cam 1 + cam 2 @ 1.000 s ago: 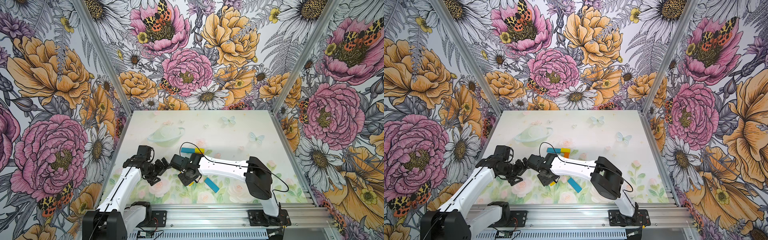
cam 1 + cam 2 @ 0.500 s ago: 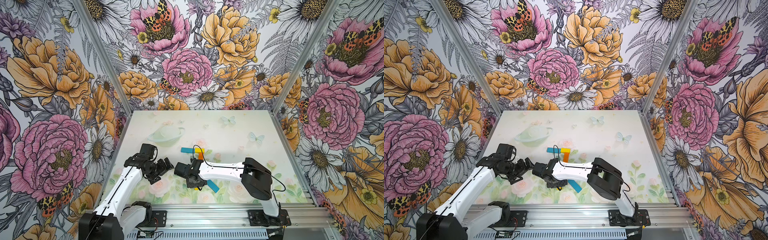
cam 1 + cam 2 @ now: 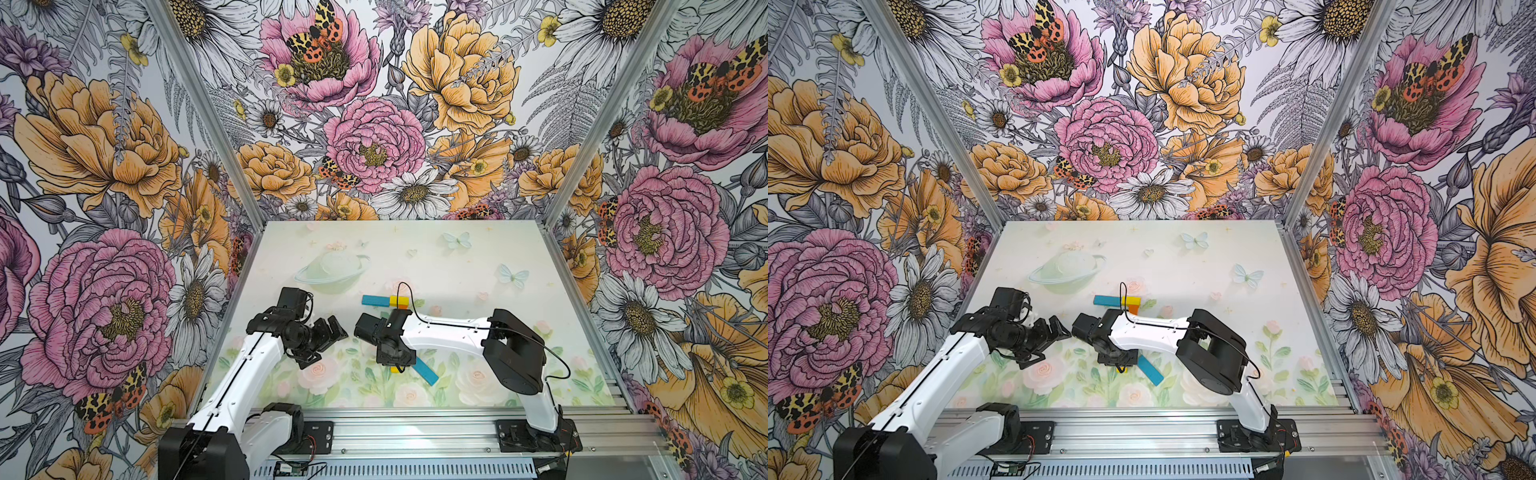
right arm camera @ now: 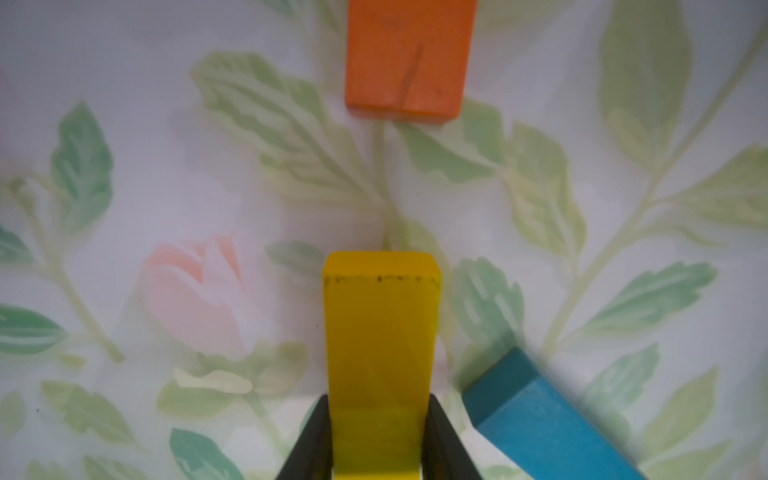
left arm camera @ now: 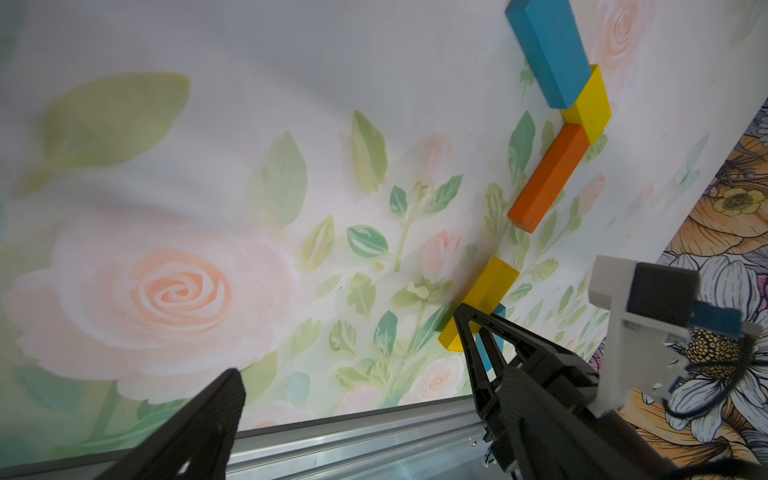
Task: Assemble the number 7 with building blocks
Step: Assemble the building block at the center of the board.
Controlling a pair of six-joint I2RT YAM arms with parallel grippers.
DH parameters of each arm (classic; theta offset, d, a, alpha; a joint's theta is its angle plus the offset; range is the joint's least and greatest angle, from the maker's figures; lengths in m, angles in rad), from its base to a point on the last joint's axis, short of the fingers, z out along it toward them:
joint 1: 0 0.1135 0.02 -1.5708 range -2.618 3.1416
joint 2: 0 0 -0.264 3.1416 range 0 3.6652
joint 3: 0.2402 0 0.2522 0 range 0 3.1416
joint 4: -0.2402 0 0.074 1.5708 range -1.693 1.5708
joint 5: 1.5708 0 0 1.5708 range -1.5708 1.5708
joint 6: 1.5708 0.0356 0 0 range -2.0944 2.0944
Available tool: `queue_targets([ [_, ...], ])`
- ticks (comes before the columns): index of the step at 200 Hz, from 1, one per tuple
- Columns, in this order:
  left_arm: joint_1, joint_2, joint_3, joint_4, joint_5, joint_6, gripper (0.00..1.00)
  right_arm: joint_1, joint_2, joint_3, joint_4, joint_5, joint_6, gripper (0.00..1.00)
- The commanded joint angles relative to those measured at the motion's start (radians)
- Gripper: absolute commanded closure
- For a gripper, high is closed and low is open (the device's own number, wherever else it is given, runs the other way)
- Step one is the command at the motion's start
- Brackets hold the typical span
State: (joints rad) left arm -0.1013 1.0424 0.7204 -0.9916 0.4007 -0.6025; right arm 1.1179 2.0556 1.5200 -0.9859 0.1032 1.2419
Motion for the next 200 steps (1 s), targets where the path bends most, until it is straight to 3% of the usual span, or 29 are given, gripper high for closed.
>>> queue_targets([
  [1,0.017,0.005,0.022,-0.007,0.043,0.026,0.01,-0.011,0.004,0.045,0.007,-0.024,0.014,0.84],
  [27,0.025,0.005,0.022,-0.009,0.065,0.021,0.01,-0.019,0.012,0.054,0.008,-0.052,0.012,0.79],
  [41,0.028,0.005,0.024,-0.009,0.068,0.019,0.01,-0.022,0.014,0.054,0.009,-0.060,0.013,0.66],
  [54,0.031,0.008,0.026,-0.009,0.070,0.019,0.01,-0.022,0.016,0.054,0.008,-0.065,0.013,0.64],
  [150,0.051,0.019,0.024,-0.008,0.093,0.029,0.01,-0.038,0.051,0.050,0.007,-0.076,0.014,0.62],
  [200,0.066,0.021,0.022,-0.009,0.106,0.037,0.01,-0.048,0.065,0.047,0.007,-0.077,0.013,0.72],
])
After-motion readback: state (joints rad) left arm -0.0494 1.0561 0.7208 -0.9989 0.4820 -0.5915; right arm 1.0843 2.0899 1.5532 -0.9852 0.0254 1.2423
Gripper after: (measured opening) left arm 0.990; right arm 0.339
